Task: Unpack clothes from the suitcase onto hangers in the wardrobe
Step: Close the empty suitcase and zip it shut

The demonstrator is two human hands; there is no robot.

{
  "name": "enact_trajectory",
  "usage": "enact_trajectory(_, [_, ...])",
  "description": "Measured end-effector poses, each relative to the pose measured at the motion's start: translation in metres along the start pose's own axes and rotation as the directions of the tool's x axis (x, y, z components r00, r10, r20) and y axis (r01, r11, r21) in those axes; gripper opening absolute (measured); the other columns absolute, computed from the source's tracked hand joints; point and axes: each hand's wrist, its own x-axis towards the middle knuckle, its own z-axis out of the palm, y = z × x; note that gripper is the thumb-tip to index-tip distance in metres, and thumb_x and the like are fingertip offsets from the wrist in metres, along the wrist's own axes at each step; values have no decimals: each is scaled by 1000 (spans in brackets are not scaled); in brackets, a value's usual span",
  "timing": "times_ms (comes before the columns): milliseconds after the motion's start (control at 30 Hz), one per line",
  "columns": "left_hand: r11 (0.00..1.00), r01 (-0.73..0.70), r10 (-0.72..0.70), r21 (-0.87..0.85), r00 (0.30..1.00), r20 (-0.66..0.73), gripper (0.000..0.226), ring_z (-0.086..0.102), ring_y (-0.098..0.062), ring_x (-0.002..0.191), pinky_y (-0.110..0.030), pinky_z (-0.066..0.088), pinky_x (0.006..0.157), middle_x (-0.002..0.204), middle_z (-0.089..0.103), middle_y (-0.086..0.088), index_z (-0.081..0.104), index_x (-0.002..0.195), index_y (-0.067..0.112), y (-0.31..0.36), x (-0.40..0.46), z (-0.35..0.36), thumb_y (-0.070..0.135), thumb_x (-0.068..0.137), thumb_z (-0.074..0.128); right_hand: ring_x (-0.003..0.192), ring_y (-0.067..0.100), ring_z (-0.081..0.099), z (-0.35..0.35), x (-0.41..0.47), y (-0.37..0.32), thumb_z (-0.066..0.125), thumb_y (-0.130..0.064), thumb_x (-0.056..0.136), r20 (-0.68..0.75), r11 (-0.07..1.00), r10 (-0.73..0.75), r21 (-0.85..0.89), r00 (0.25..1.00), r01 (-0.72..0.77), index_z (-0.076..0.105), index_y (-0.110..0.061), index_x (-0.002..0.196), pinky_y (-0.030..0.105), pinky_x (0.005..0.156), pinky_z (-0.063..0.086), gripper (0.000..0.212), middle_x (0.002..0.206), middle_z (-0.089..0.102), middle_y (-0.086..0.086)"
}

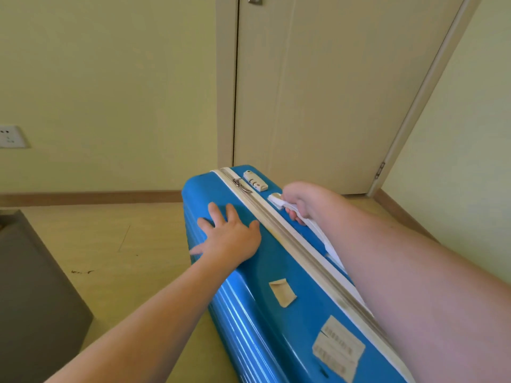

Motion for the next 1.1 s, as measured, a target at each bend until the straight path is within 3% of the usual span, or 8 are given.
enact_trajectory(300, [990,-129,137,-65,981,138,73,-7,-45,144,-53,18,113,159,-23,2,-5,155,34,17,17,4,60,97,32,53,16,44,-28,2,27,26,-13,102,2,979,40,200,999,-40,52,-1,89,27,45,40,31,70,50,9])
enact_trajectory(467, [971,-196,177,134,974,142,62,18,-44,137,-49,32,107,159,0,-9,18,152,25,40,32,2,55,97,22,85,26,62,-54,-5,56,28,-1,103,76,937,-90,343,993,59,51,6,91,35,77,55,27,100,60,22])
enact_trajectory(567, [900,-280,289,334,957,23,47,27,-33,124,-50,40,92,144,21,-8,41,131,18,52,4,8,38,96,17,88,24,65,-62,0,62,39,3,99,53,971,-168,182,984,156,58,8,105,33,77,57,20,101,64,19])
enact_trajectory(633, [904,-295,300,310,953,31,36,22,-30,127,-56,35,95,141,18,-5,40,127,16,55,-24,21,36,98,31,102,28,65,-69,7,68,43,2,94,-59,943,-292,-183,955,277,62,4,114,38,87,57,28,115,65,17])
enact_trajectory(733, [882,-316,333,349,943,14,42,16,-29,135,-69,16,107,141,20,-4,40,129,13,56,-46,26,35,94,31,131,26,45,-81,11,81,40,10,88,11,541,-646,-700,763,467,44,-21,144,35,100,45,64,153,32,1])
enact_trajectory(867, [943,-248,254,222,967,1,65,27,-27,127,-62,25,103,129,34,-2,43,130,15,76,-61,22,60,83,37,147,19,16,-92,19,96,44,2,93,356,-23,-713,-873,604,487,21,-42,150,39,115,25,76,161,4,-13])
enact_trajectory(1000, [975,-124,119,183,992,38,117,6,-28,144,-78,5,101,147,22,1,22,150,12,100,-85,42,92,65,35,145,14,25,-85,24,77,46,-8,93,471,-212,-741,-840,478,499,46,-30,141,40,113,30,53,157,27,-9])
enact_trajectory(1100, [973,-56,39,222,996,79,128,-17,-34,147,-81,-5,99,161,-2,-6,1,155,10,113,-91,50,94,64,35,136,12,41,-83,30,74,49,-7,91,470,-206,-773,-821,426,532,57,-28,130,37,106,37,45,146,46,-12])
